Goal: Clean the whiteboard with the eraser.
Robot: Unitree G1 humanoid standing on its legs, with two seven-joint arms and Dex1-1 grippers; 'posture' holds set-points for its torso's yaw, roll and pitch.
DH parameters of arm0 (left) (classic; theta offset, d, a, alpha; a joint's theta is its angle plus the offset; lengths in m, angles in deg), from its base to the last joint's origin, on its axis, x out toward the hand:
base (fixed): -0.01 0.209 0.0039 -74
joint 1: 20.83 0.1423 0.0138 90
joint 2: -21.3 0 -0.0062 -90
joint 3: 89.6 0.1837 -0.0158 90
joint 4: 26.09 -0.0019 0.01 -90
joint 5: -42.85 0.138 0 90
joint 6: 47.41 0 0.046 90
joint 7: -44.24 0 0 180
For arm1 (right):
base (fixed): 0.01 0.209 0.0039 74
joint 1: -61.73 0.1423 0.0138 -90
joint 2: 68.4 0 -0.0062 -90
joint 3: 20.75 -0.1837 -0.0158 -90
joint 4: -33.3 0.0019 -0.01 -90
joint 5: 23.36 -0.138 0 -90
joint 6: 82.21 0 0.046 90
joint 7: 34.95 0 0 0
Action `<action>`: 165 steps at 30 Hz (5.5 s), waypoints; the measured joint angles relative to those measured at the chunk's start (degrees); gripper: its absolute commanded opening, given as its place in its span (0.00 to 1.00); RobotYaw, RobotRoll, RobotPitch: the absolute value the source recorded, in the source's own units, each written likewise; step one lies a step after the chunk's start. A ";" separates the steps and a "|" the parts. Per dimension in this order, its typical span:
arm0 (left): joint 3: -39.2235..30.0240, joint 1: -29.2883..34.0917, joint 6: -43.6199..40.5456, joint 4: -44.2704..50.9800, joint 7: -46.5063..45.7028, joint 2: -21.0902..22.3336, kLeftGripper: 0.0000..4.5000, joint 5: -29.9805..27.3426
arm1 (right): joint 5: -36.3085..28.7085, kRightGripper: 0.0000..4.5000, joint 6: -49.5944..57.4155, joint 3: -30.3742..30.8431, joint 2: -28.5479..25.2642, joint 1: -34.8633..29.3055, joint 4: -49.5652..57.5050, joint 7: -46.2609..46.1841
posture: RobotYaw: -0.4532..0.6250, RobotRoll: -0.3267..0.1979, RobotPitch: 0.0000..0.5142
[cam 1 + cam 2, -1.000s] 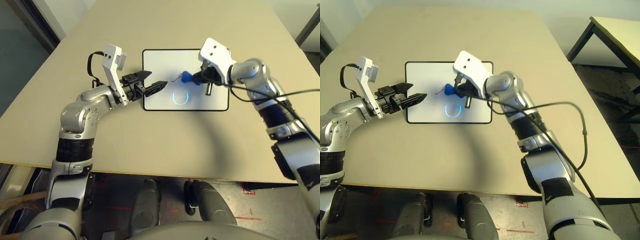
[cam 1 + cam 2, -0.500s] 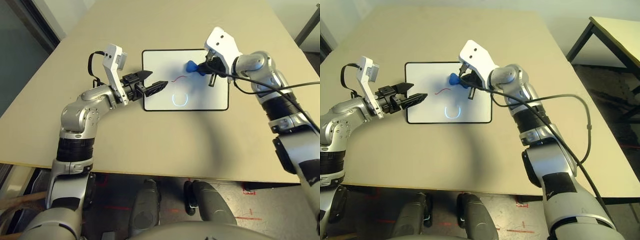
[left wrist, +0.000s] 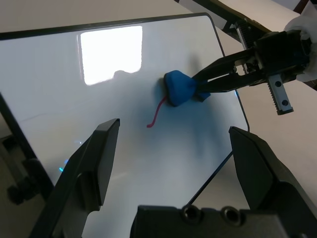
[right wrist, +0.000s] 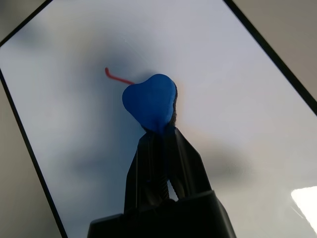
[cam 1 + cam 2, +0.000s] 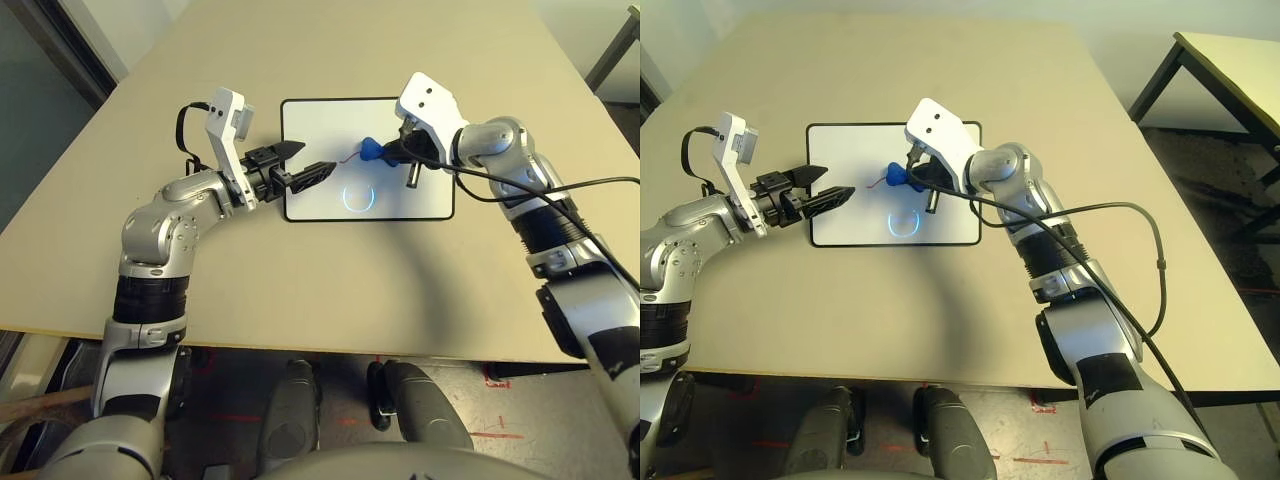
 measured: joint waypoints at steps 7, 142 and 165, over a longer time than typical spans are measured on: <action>-0.01 0.13 0.00 0.05 -0.15 -0.24 1.00 -0.03 | 0.02 0.00 -0.26 0.03 3.15 5.77 -3.86 -1.32 | 0.44 0.62 0.31; 1.76 0.86 -3.08 1.84 3.20 3.63 1.00 -0.01 | -1.01 0.00 13.57 -2.72 -0.04 -17.63 21.80 -14.84 | 0.40 0.62 0.33; 1.95 0.83 -3.08 1.55 3.91 4.01 1.00 0.06 | -1.49 0.00 14.76 -5.68 1.10 -11.89 18.09 -17.85 | 0.42 0.62 0.32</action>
